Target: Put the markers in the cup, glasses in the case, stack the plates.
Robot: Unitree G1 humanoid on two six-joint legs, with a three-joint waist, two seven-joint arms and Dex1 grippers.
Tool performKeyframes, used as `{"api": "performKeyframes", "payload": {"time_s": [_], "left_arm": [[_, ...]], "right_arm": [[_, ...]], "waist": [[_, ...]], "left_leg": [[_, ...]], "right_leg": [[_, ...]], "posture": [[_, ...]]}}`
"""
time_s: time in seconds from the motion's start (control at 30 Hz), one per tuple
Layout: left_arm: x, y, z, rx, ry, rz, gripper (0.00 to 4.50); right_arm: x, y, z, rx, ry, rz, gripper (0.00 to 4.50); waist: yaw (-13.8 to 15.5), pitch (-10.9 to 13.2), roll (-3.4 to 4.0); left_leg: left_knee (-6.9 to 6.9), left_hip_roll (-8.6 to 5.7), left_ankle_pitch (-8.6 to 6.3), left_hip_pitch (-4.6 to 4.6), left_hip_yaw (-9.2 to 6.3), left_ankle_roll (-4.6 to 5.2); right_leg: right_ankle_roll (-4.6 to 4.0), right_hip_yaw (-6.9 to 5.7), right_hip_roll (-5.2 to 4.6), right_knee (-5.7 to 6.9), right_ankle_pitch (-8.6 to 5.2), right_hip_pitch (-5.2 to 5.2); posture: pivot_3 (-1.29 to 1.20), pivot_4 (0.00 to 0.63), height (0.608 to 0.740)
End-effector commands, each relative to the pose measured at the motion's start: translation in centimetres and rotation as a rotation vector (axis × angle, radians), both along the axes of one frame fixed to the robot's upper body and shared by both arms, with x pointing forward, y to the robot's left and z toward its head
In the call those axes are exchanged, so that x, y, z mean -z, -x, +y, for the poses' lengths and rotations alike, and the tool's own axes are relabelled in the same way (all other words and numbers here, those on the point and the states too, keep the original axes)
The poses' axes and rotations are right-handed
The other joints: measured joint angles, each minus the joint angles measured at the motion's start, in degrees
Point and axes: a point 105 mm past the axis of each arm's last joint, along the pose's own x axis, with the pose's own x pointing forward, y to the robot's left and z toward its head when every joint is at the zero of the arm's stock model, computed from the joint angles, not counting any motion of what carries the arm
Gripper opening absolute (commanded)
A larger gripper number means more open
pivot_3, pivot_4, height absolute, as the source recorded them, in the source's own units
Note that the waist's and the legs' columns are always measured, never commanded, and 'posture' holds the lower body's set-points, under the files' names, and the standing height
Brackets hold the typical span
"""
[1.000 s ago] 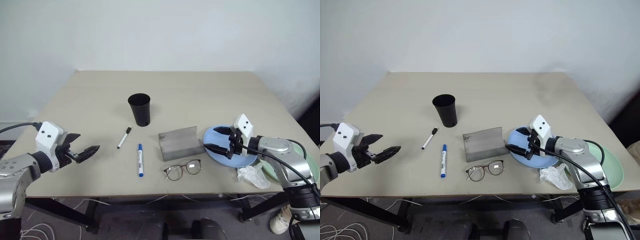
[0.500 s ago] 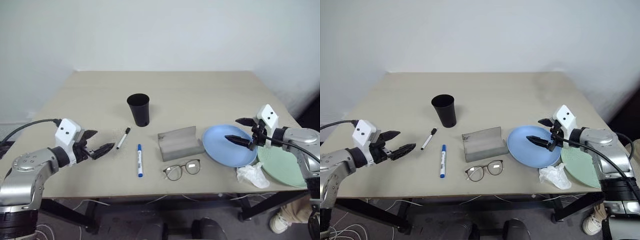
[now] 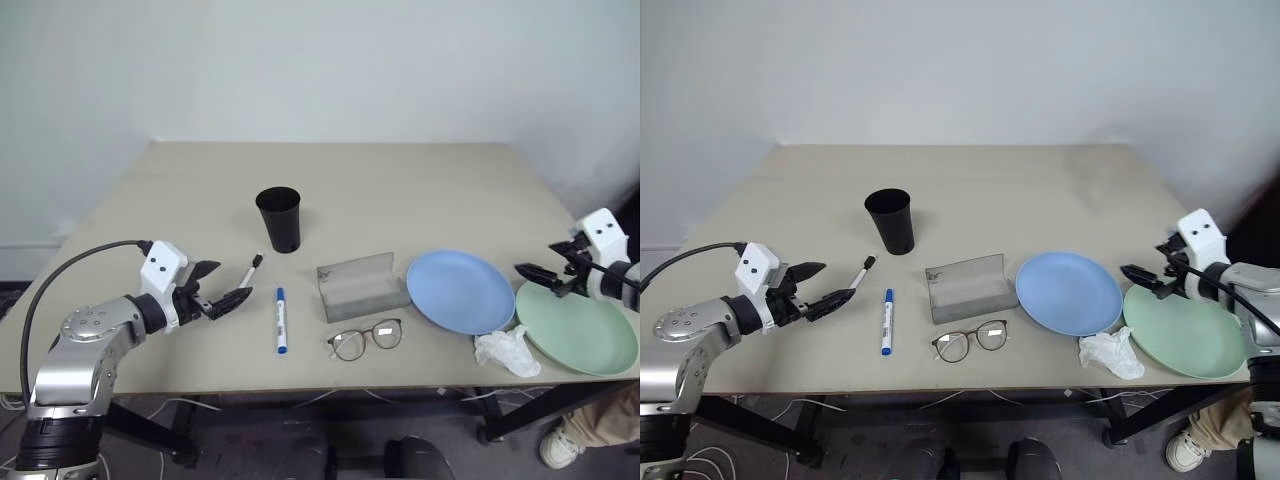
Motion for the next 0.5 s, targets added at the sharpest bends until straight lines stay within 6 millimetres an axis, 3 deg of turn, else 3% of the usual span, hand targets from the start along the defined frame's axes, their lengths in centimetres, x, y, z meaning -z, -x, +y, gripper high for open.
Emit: {"api": "performKeyframes", "payload": {"time_s": [0.03,0.33,0.5], "left_arm": [[-1.6,-0.3,-0.9,0.052,0.002,-0.069,4.49],[-2.0,-0.1,-1.7,0.086,0.025,-0.090,4.49],[-1.6,0.1,-1.8,0.082,0.029,-0.082,4.49]], "right_arm": [[-0.5,1.2,-4.7,0.210,0.018,0.012,4.50],[1.6,5.2,-11.2,0.472,-0.005,0.108,4.50],[2.5,6.6,-12.9,0.547,-0.025,0.143,4.50]], "waist": [[0.0,0.0,0.01],[-0.4,0.0,0.11],[-0.5,0.0,0.13]], "left_leg": [[0.00,0.00,0.00,0.00,0.00,0.01],[0.00,-0.01,0.17,0.06,0.11,0.33],[0.00,0.00,0.23,0.12,0.24,0.43]], "right_leg": [[0.00,0.01,0.00,0.00,0.00,0.00],[0.00,0.07,0.00,0.00,0.00,0.06],[-0.01,0.16,-0.01,0.00,-0.01,0.10]], "posture": [[0.00,0.000,0.723],[0.00,0.000,0.723],[0.00,0.000,0.723]]}}
